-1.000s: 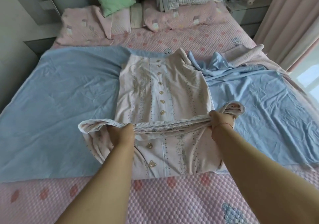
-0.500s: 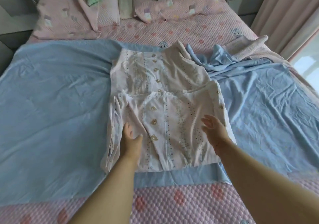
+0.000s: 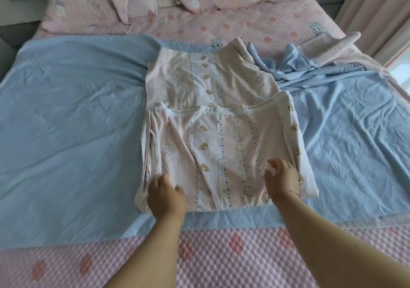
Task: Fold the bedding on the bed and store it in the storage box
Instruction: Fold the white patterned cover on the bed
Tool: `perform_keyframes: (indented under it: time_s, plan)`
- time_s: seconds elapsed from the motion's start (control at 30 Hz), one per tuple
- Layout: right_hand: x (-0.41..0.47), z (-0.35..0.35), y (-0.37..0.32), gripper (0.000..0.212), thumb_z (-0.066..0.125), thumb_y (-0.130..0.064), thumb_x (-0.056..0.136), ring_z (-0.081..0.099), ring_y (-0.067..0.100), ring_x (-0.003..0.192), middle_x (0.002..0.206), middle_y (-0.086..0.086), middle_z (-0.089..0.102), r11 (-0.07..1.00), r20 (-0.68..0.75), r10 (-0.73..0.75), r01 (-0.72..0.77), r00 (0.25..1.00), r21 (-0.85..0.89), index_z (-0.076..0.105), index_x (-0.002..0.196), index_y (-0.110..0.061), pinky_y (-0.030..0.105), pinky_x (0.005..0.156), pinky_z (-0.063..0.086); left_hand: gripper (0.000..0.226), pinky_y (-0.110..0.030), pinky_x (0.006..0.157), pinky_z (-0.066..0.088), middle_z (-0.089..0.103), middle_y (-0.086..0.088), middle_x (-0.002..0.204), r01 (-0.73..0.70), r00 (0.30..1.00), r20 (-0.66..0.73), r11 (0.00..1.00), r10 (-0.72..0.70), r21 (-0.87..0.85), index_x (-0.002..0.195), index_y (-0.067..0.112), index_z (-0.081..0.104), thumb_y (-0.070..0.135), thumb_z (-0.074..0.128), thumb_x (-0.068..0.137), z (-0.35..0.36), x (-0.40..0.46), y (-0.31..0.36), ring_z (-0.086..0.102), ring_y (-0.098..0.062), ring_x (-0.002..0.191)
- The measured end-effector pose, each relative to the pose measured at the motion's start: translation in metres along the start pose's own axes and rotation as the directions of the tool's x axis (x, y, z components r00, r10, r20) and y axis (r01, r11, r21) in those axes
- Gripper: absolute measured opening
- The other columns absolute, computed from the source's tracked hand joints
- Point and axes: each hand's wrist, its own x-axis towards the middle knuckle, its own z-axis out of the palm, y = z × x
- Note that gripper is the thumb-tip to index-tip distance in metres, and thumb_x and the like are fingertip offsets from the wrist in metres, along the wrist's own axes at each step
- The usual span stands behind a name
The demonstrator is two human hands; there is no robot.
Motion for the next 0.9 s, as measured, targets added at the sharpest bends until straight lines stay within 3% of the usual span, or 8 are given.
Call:
perform_keyframes:
  time_s: [0.07,0.23,0.33,0.43,0.6,0.7,0.83,0.9]
  plan:
    - [0.001,-0.002,-0.001,0.034,0.056,-0.012,0.082,0.051,0.024,0.114,0.117,0.003,0.062,0.999,0.021,-0.016,0.017,1.0,-0.028,0.063,0.114,-0.02,0.036,0.101,0.039,0.046,-0.041,0.106,0.036,0.052,-0.006,0.137,-0.028,1.0,0.017,0.992,0.026,0.119,0.128,0.012,0.058,0.019,0.062,0.084,-0.002,0.009,-0.01,0.04,-0.028,0.132]
    - [-0.021,0.022,-0.024,0.037,0.049,-0.022,0.09,0.045,0.023,0.123,0.132,0.001,0.055,0.981,0.324,-0.116,0.159,0.939,-0.11,0.057,0.127,-0.024,0.032,0.106,0.035,0.054,-0.039,0.119,0.013,0.027,-0.002,0.158,-0.119,0.988,0.127,0.961,0.089,0.248,0.144,0.024,0.042,0.032,0.053,0.092,-0.001,0.009,-0.018,0.017,-0.024,0.145]
    - [-0.037,0.037,-0.045,0.039,0.043,-0.025,0.094,0.039,0.02,0.13,0.14,-0.005,0.048,0.938,0.435,-0.185,0.291,0.881,-0.19,0.053,0.132,-0.027,0.032,0.109,0.031,0.05,-0.043,0.118,0.007,0.01,-0.006,0.161,-0.049,0.985,0.174,0.963,0.003,0.263,0.145,0.035,0.037,0.037,0.045,0.096,-0.001,0.004,-0.029,0.003,-0.027,0.148]
    - [-0.054,0.056,-0.06,0.041,0.045,-0.032,0.094,0.033,0.014,0.135,0.144,-0.012,0.042,0.893,0.53,-0.272,0.416,0.803,-0.173,0.049,0.134,-0.034,0.032,0.111,0.026,0.046,-0.045,0.117,0.009,0.005,-0.01,0.161,0.04,0.977,0.185,0.949,-0.103,0.314,0.143,0.042,0.037,0.042,0.041,0.097,-0.005,0.003,-0.041,0.002,-0.029,0.147]
    - [-0.078,0.094,-0.084,0.043,0.041,-0.037,0.096,0.024,0.009,0.14,0.148,-0.013,0.037,0.83,0.699,-0.343,0.551,0.628,-0.088,0.045,0.138,-0.031,0.034,0.116,0.017,0.043,-0.045,0.106,0.033,0.019,-0.012,0.156,0.174,0.948,0.217,0.951,-0.232,0.257,0.143,0.044,0.039,0.036,0.037,0.1,-0.006,0.006,-0.059,0.033,-0.035,0.131]
    - [-0.085,0.102,-0.095,0.038,0.039,-0.022,0.097,0.028,0.01,0.139,0.145,-0.009,0.042,0.762,0.721,-0.385,0.639,0.576,-0.104,0.051,0.133,-0.026,0.038,0.116,0.019,0.045,-0.042,0.094,0.042,0.041,-0.011,0.139,0.091,0.968,0.205,0.965,-0.143,0.244,0.144,0.037,0.04,0.023,0.037,0.101,-0.007,0.005,-0.068,0.044,-0.033,0.118]
    - [-0.09,0.105,-0.094,0.035,0.043,-0.018,0.098,0.024,0.011,0.141,0.143,-0.009,0.041,0.6,0.74,-0.415,0.77,0.53,-0.215,0.052,0.131,-0.024,0.041,0.115,0.02,0.053,-0.039,0.091,0.043,0.053,-0.009,0.128,-0.003,0.989,0.146,0.986,-0.023,0.169,0.138,0.025,0.05,0.002,0.041,0.092,-0.007,0.006,-0.075,0.047,-0.031,0.114]
    - [-0.092,0.107,-0.095,0.036,0.043,-0.017,0.098,0.023,0.012,0.141,0.144,-0.01,0.04,0.611,0.732,-0.41,0.76,0.544,-0.222,0.052,0.132,-0.024,0.041,0.116,0.02,0.057,-0.038,0.089,0.046,0.06,-0.009,0.124,-0.047,0.992,0.12,0.994,0.035,0.103,0.135,0.022,0.054,-0.006,0.038,0.087,-0.007,0.009,-0.082,0.05,-0.029,0.112]
